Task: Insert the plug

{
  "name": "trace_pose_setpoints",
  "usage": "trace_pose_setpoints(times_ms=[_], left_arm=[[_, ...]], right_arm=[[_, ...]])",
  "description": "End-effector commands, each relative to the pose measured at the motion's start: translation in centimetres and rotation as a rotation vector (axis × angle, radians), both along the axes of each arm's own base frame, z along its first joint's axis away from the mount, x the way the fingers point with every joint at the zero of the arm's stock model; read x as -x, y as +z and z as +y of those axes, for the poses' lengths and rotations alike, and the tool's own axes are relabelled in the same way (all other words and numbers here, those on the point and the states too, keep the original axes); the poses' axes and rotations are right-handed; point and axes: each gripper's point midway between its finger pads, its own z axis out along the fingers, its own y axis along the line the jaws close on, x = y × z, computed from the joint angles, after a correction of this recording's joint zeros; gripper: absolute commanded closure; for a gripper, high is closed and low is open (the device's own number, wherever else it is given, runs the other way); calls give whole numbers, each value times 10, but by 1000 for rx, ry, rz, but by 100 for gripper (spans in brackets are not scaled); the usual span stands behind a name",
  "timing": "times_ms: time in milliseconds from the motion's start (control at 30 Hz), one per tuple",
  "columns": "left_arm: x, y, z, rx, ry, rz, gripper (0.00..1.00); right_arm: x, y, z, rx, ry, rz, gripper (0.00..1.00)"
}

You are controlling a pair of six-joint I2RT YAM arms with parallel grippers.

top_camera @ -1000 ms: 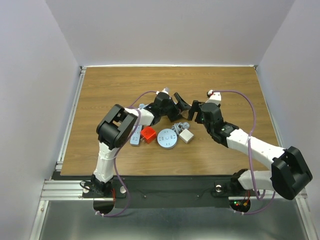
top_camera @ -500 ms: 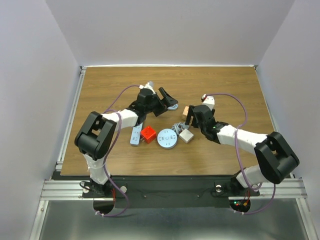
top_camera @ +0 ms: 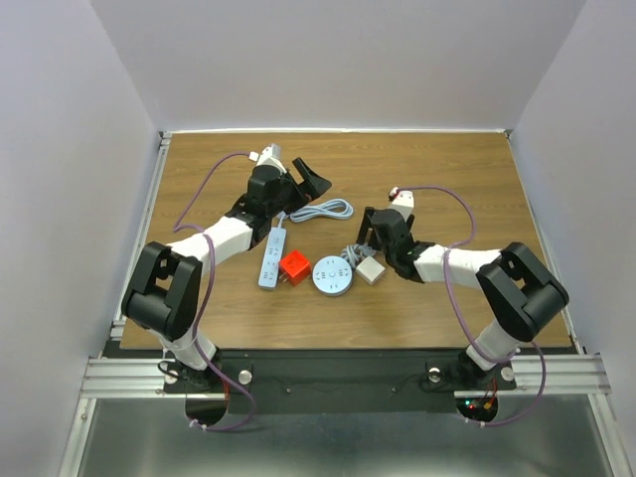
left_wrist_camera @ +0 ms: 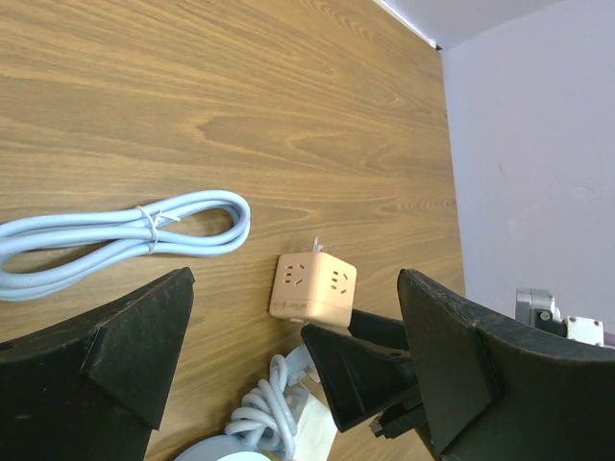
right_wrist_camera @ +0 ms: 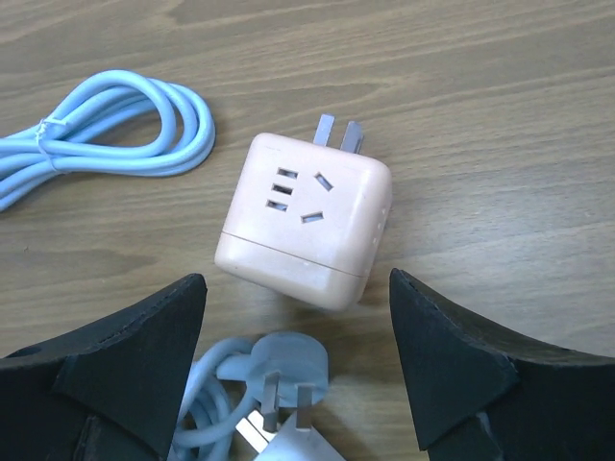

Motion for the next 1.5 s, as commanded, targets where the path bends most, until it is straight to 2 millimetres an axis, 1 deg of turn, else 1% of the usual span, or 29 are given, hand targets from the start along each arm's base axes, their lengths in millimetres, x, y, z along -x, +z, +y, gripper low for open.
trace_pose_setpoints(times_ms=[0,100,133,233,333,467,567,667,700,833,867,900,933,967,1000,1033,1067,1100,1133,1167,1200,1233,1267,1300,1333,1367,1400,1433,1467], left_arm=[[-1,11,5,-24,0,-41,1],[-2,8,5,-24,-4,-36,1],[-2,6,5,-23,-5,-31,1],[-2,5,4,-17,-11,-29,1],[-1,3,5,-18,-11,-28,1],[0,5,4,-15,-15,-32,1],[0,7,4,-16,-17,-38,1],[0,6,9,-36,-7,-51,1],[1,6,10,-41,-5,-53,1],[4,1,18,-54,-5,-49,1],[5,-1,20,-58,-9,-47,1],[8,-2,22,-61,-14,-48,1],[10,-4,22,-63,-26,-48,1],[10,-2,23,-74,-36,-61,1],[13,-3,24,-80,-46,-63,2],[15,-2,24,-84,-57,-70,2],[18,-3,24,-92,-69,-74,2],[23,-1,27,-108,-75,-88,2],[24,-1,31,-121,-67,-92,3],[28,2,37,-142,-50,-102,3],[31,5,38,-142,-50,-104,3],[32,6,44,-169,-33,-117,3],[33,9,47,-181,-28,-126,3],[36,16,50,-190,-22,-149,3],[38,15,52,-217,-36,-156,2],[40,16,52,-227,-46,-160,3],[43,15,52,-233,-57,-157,3],[46,15,50,-231,-77,-162,3],[49,15,49,-224,-88,-162,3]], right_arm=[[-17,15,11,-50,-39,-87,18],[-17,11,17,-41,-46,-91,18],[-17,4,16,-26,-55,-80,18],[-21,-4,16,-7,-100,-80,18],[-26,-4,14,6,-127,-108,18],[-33,-5,9,34,-172,-130,18],[-33,-9,-1,61,-219,-147,19],[-34,-7,-5,60,-227,-173,26],[-33,-6,-6,69,-225,-183,37],[-31,2,-1,90,-154,-185,55],[-30,17,1,71,-131,-205,57],[-27,23,9,65,-67,-204,59],[-21,22,10,81,-31,-182,62],[-16,41,19,58,47,-192,63],[-8,38,20,92,105,-152,64],[-2,42,20,109,136,-125,65],[-2,57,25,100,168,-129,66],[6,78,35,84,266,-144,66],[17,75,30,111,290,-82,69],[27,93,34,88,356,-59,73],[26,113,40,54,374,-96,73],[37,110,35,75,395,-29,84],[42,117,37,68,421,-12,90],[43,142,47,31,470,-24,93],[52,136,46,46,499,45,95],[56,140,49,43,530,67,95],[62,156,56,14,582,86,95],[66,156,62,1,619,115,96],[69,162,67,-15,644,123,96]])
